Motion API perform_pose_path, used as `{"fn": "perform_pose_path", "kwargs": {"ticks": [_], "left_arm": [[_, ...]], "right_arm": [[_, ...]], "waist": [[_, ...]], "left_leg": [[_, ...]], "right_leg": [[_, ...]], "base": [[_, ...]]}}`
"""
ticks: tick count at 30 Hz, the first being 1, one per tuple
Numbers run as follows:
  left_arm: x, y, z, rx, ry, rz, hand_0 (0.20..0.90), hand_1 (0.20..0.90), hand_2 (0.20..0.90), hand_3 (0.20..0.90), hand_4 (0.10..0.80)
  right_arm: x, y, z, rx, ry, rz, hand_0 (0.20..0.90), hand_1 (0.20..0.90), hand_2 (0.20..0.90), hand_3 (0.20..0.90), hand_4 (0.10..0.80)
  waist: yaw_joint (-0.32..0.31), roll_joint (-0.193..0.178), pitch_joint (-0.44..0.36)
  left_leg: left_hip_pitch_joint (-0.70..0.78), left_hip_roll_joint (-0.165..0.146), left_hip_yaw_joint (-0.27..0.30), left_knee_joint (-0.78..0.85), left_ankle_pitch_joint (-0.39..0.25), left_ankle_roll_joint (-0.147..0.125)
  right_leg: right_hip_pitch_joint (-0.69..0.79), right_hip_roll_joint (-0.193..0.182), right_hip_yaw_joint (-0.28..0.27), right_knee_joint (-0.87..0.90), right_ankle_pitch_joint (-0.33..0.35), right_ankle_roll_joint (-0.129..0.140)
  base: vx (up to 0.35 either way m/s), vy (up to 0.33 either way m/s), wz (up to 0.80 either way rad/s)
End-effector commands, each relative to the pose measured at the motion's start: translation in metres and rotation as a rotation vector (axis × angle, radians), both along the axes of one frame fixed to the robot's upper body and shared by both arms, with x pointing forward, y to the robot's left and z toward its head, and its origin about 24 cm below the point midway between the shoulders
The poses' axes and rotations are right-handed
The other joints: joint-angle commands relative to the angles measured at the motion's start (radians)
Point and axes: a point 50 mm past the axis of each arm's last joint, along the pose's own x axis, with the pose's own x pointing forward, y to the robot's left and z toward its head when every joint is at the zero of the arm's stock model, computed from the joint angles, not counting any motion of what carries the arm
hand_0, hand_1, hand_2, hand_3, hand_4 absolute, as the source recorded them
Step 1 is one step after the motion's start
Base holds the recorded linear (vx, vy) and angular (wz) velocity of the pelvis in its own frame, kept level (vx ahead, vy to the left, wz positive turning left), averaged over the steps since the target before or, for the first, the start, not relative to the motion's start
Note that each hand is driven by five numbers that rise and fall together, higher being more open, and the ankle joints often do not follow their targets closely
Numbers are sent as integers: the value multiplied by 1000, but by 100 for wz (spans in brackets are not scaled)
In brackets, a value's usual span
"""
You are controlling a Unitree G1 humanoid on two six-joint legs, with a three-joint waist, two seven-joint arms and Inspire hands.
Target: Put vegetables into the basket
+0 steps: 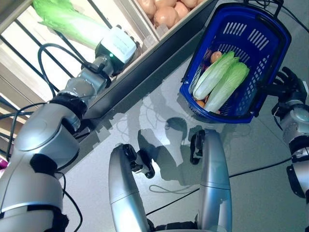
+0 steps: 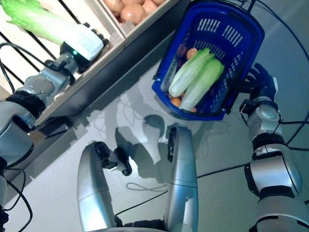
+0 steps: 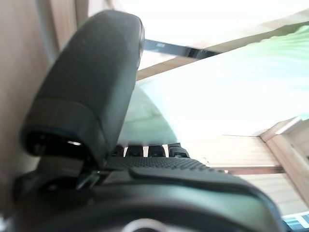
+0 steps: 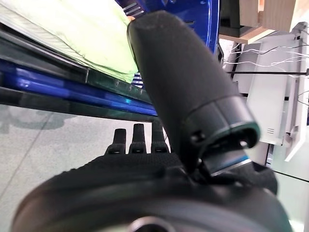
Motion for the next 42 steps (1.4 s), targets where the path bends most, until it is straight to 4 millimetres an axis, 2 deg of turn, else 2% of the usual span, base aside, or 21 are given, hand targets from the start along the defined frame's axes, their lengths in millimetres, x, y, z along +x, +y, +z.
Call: {"fn": "perform_pose_path", "kwargs": {"ticks": [1,3,11,12,13,18,25,31,33,39,42], "left_arm": [[-4,41,15,62,17,235,900,900,900,900,800],[-6,53,15,-5,4,279,900,900,900,900,800],[-11,75,18,-160,-54,361,900,900,900,900,800],[-12,77,19,-161,-58,369,792,792,792,792,728],[-13,79,18,-164,-58,373,300,300,300,300,400],[-13,80,16,-166,-66,353,300,300,300,300,400],[-16,85,8,-164,-50,308,300,300,300,300,400],[-21,87,-9,-116,-60,207,300,300,300,300,400],[-23,88,-16,-133,-73,173,300,300,300,300,400],[-25,84,-17,-166,-121,91,300,300,300,300,400],[-27,77,-19,-234,-159,-15,300,300,300,300,400]], "right_arm": [[2,0,30,4,-145,39,900,900,900,900,800],[-1,-4,28,26,-152,27,900,900,900,900,800],[-4,-6,24,69,-167,51,900,900,900,900,800],[-3,-5,24,72,-173,58,900,900,900,900,800],[-3,-4,26,82,-186,71,900,900,900,900,800],[-1,3,26,95,-215,110,900,900,900,900,800],[-2,5,21,98,-208,142,900,900,900,900,800],[-4,10,0,117,-158,174,900,900,900,900,800],[-4,12,-6,109,-140,191,900,900,900,900,800],[-2,17,-9,112,-134,200,900,900,900,900,800],[-3,19,-15,130,-119,203,900,900,900,900,800]], "waist": [[-11,-43,-3],[-10,-45,-3],[-9,-55,-3],[-8,-56,-3],[-7,-59,-3],[-4,-63,-3],[0,-65,-31],[1,-62,-70],[5,-59,-91],[10,-53,-124],[20,-51,-171]], "left_leg": [[-40,10,-66,-43,-14,-98],[-67,15,-66,-27,-13,-99],[-120,19,-81,16,-14,-91],[-118,18,-82,17,-14,-90],[-113,18,-85,14,-14,-87],[-59,12,-86,-18,-9,-78],[62,30,-76,-97,21,-81],[176,43,-51,-200,58,-90],[225,41,-35,-256,80,-98],[295,31,-11,-348,116,-106],[382,12,-2,-449,145,-110]], "right_leg": [[48,-92,25,-66,42,58],[22,-94,30,-50,43,58],[-28,-92,36,-10,40,52],[-26,-93,34,-9,39,52],[-20,-93,32,-10,37,51],[36,-93,17,-29,32,49],[160,-96,-10,-98,44,47],[274,-89,-23,-195,72,58],[325,-85,-33,-256,86,61],[398,-74,-52,-344,102,61],[480,-69,-68,-426,112,59]], "base": [[-12,-14,-7],[-9,-9,-3],[-5,-4,-1],[0,0,0],[0,0,0],[23,-4,-1],[72,-3,0],[60,1,5],[26,12,7],[8,-3,-2],[86,-22,1]]}}
